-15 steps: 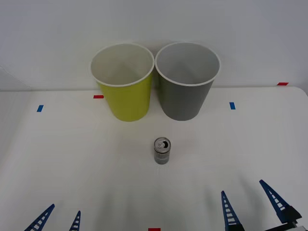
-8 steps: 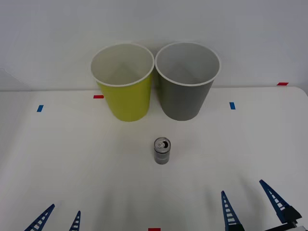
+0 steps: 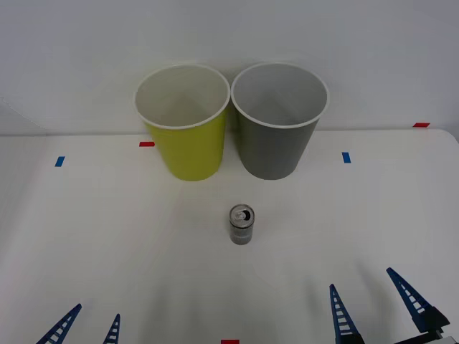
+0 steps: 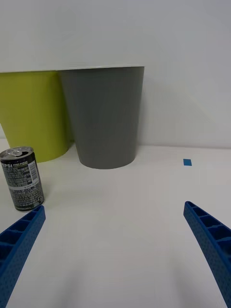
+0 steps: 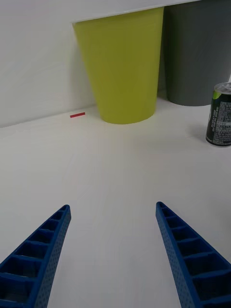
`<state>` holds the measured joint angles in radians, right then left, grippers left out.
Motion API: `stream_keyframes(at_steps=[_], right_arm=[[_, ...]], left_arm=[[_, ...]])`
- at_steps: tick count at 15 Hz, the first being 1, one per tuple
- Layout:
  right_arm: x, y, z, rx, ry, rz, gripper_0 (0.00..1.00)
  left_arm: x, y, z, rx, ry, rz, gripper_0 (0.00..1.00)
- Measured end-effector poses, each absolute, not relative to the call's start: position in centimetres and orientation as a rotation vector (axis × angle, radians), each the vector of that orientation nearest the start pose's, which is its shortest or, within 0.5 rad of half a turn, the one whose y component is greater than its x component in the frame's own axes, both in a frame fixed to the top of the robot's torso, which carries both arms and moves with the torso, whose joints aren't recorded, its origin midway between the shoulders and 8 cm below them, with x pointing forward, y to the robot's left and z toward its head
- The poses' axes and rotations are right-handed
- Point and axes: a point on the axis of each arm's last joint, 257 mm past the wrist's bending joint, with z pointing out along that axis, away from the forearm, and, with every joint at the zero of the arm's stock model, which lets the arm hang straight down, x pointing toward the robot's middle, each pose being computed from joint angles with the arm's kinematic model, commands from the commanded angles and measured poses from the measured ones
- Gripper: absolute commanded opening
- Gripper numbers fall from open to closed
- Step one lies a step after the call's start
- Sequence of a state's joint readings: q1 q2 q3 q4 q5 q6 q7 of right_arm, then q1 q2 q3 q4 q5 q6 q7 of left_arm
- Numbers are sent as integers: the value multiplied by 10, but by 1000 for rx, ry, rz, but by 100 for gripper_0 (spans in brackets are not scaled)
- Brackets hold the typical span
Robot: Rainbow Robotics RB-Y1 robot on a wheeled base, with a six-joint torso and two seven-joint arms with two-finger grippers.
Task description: Put cans in the gray bin and PET bottles in the light green bin.
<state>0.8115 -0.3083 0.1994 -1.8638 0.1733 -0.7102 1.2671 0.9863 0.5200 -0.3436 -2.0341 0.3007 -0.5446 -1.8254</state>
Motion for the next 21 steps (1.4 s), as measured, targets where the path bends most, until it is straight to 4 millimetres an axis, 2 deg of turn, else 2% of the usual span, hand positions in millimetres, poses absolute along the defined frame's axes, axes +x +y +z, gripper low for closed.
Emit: stream_keyframes(at_steps=[21], right_arm=[[273, -219, -246, -194, 1424, 187, 100]], left_arm=[[227, 236, -269, 254, 1636, -10, 60]])
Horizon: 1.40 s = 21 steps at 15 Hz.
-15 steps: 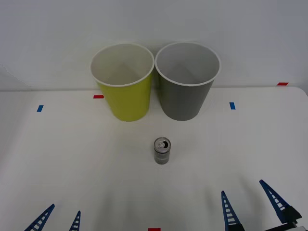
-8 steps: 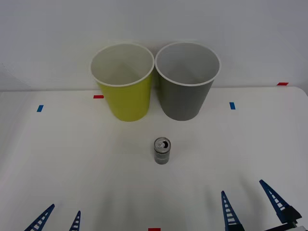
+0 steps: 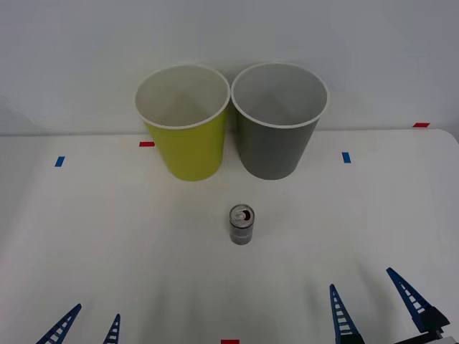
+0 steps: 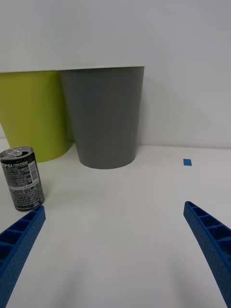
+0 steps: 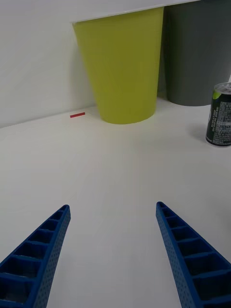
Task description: Put cans in the gray bin and PET bottles in the light green bin.
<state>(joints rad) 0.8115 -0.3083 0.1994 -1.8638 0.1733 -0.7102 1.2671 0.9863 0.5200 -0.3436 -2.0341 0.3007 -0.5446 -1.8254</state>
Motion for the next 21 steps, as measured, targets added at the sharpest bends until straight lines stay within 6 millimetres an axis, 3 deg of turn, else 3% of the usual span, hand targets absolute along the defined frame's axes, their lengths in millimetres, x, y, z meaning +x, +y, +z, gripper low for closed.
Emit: stream_keyframes(at_steps=[21], right_arm=[[273, -219, -246, -194, 1424, 187, 100]], left_arm=[[227, 236, -269, 254, 1636, -10, 60]])
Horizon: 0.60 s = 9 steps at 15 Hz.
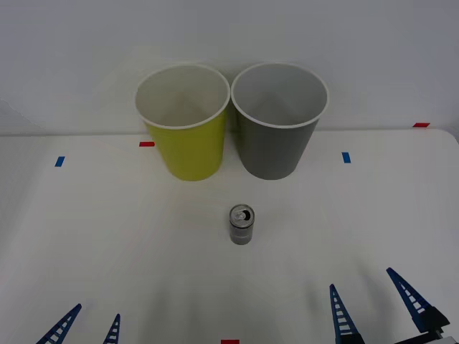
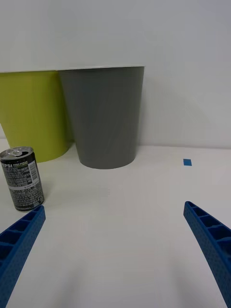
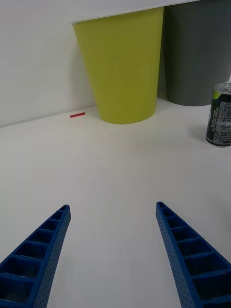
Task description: Put cans in the gray bin and PET bottles in the light green bin.
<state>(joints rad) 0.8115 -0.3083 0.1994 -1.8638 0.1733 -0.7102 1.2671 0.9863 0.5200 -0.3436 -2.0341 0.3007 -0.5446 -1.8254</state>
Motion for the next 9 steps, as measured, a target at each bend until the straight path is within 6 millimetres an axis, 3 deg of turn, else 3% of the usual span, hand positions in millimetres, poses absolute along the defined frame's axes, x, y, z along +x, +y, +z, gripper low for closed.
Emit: stream_keyframes(at_steps=[9], right_arm=[[273, -219, -246, -194, 1424, 187, 100]], left_arm=[[227, 236, -269, 254, 1636, -10, 60]])
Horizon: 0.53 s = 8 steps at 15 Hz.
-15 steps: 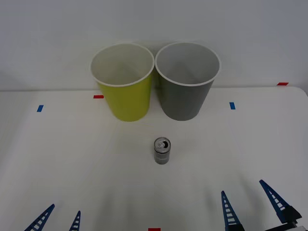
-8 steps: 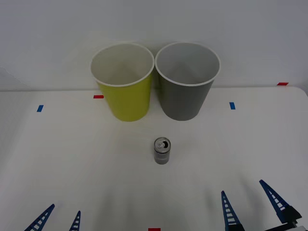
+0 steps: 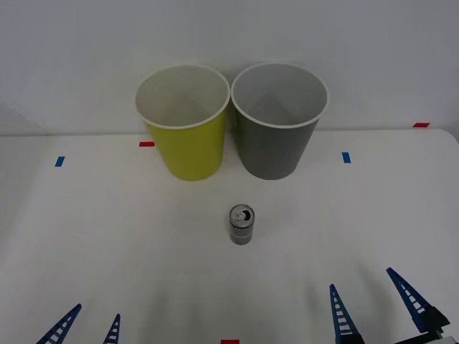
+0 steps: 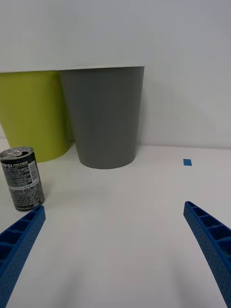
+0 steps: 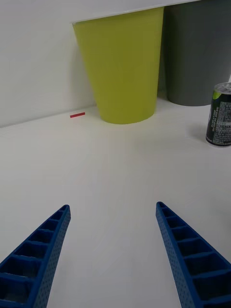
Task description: Put cans in the gray bin and PET bottles in the light green bin.
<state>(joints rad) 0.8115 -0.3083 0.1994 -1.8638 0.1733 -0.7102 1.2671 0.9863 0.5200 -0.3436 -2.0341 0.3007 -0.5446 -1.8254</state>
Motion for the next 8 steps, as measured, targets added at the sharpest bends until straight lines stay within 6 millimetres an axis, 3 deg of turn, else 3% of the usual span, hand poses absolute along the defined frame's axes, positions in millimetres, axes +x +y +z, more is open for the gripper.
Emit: stream_keyframes(at_steps=[8], right_arm=[[273, -219, -246, -194, 1424, 187, 100]], left_arm=[[227, 236, -269, 254, 1636, -10, 60]])
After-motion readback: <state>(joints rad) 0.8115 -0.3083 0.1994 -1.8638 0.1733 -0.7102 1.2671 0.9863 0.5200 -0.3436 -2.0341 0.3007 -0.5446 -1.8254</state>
